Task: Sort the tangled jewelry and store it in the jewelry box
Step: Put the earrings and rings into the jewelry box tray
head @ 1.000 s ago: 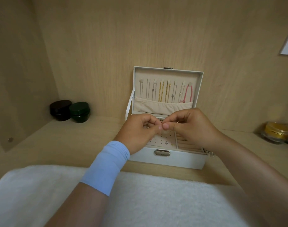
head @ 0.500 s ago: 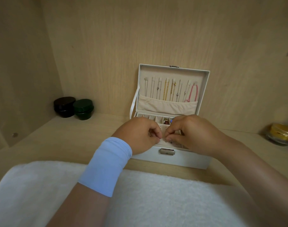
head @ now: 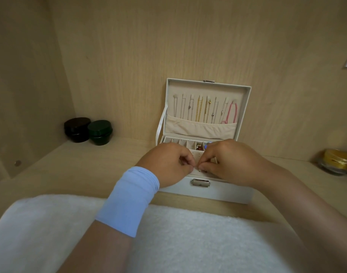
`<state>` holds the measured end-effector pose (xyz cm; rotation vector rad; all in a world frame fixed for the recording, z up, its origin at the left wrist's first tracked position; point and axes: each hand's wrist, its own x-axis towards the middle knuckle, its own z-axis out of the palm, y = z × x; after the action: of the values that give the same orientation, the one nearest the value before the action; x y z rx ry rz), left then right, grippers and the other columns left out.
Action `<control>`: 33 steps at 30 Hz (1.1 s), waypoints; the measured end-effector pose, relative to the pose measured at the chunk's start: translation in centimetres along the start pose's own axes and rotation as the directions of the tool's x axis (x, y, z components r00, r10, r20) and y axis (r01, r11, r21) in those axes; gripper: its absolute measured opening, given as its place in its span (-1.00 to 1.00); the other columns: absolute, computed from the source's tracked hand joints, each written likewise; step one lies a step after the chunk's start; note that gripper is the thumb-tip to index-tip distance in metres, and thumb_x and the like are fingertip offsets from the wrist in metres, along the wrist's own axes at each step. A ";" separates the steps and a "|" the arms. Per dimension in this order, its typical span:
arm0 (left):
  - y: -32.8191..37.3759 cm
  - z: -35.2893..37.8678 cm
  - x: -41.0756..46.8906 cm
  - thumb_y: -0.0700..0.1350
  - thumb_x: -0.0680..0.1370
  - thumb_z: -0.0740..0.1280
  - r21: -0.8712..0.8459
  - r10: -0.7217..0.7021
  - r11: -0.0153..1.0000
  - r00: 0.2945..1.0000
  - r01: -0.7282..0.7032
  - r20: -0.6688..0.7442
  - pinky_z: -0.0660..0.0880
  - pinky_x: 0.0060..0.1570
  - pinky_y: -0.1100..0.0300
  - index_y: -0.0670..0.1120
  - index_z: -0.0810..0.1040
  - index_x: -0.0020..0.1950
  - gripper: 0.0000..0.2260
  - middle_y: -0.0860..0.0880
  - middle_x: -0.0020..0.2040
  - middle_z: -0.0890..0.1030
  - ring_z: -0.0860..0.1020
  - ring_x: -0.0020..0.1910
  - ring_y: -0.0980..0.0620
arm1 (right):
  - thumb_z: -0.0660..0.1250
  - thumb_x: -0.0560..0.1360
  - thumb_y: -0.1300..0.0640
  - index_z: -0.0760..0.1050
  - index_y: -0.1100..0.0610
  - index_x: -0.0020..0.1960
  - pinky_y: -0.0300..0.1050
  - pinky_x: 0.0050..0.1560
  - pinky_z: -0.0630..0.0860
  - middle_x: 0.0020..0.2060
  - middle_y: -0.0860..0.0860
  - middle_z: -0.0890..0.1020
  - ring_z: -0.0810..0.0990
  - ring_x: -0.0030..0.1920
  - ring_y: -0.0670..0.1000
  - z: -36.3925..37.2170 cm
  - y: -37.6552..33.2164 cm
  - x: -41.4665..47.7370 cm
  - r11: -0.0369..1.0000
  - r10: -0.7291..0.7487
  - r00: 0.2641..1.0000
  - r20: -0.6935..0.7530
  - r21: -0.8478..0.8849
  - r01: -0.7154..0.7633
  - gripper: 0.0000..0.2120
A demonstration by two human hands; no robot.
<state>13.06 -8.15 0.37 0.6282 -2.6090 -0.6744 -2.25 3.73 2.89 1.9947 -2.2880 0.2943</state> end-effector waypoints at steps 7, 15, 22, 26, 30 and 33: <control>0.0 0.8 0.0 -0.05 0.52 0.37 -0.020 0.040 0.999 0.997 -0.041 -0.064 0.36 -0.15 0.35 0.13 0.64 -0.03 -0.91 0.20 -0.13 0.57 0.44 -0.21 0.34 | 0.54 0.40 -0.11 0.70 -0.10 -0.16 -0.23 -0.16 0.51 -0.26 -0.23 0.67 0.56 -0.27 -0.26 0.4 0.7 0.2 0.962 0.090 0.996 -0.001 0.260 -0.087 -0.90; 0.1 1.2 -0.2 -0.04 0.52 0.40 -0.001 0.063 0.998 0.996 -0.063 -0.069 0.44 0.02 0.27 0.17 0.67 -0.09 -0.90 0.20 -0.10 0.58 0.47 -0.07 0.23 | 0.46 0.52 0.00 0.69 -0.05 -0.12 -0.37 -0.18 0.37 -0.24 -0.23 0.67 0.56 -0.22 -0.37 -3.2 5.2 -1.1 0.871 0.221 0.972 -0.075 0.463 -0.162 -0.93; 5.2 1.3 2.4 -0.05 0.53 0.35 -0.056 0.039 0.997 0.988 -0.048 -0.147 0.44 -0.10 0.38 0.15 0.64 -0.05 -0.89 0.23 -0.12 0.59 0.52 -0.12 0.19 | 0.50 0.49 0.16 0.69 0.01 -0.11 -0.51 -0.28 0.38 -0.21 -0.14 0.67 0.56 -0.29 -0.30 -5.2 14.6 -4.9 0.889 0.337 0.939 -0.065 0.349 -0.295 -0.94; 11.0 3.6 6.7 -0.05 0.53 0.36 -0.049 0.156 0.986 0.987 -0.158 -0.047 0.44 -0.05 0.30 0.10 0.65 -0.05 -0.91 0.20 -0.15 0.62 0.49 -0.21 0.24 | 0.52 0.45 0.20 0.69 -0.03 -0.05 -0.50 -0.26 0.38 -0.23 -0.16 0.63 0.56 -0.20 -0.21 -3.7 18.5 -6.2 0.883 0.412 0.908 0.079 0.209 -0.419 -0.85; 15.3 7.7 11.0 -0.08 0.55 0.35 0.048 0.195 0.977 0.967 -0.206 0.164 0.50 0.09 0.19 0.01 0.66 0.02 -0.88 0.09 -0.07 0.64 0.56 -0.10 0.09 | 0.48 0.44 0.23 0.71 -0.05 -0.01 -0.35 -0.21 0.44 -0.27 -0.17 0.59 0.56 -0.21 -0.14 -1.8 20.3 -6.7 0.865 0.450 0.876 0.172 0.159 -0.475 -0.78; 16.5 10.8 13.2 -0.04 0.54 0.35 0.154 0.118 0.973 0.944 -0.172 0.310 0.51 0.16 0.13 0.03 0.66 0.05 -0.86 0.05 0.04 0.66 0.60 0.05 0.00 | 0.44 0.45 0.22 0.70 -0.10 0.01 -0.26 -0.13 0.48 -0.25 -0.14 0.62 0.58 -0.19 -0.10 -0.4 21.0 -6.9 0.857 0.449 0.870 0.205 0.177 -0.484 -0.75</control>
<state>-8.13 2.09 3.43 0.4016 -2.9878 -0.5265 -21.99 13.24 0.20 1.5510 -2.9495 0.4613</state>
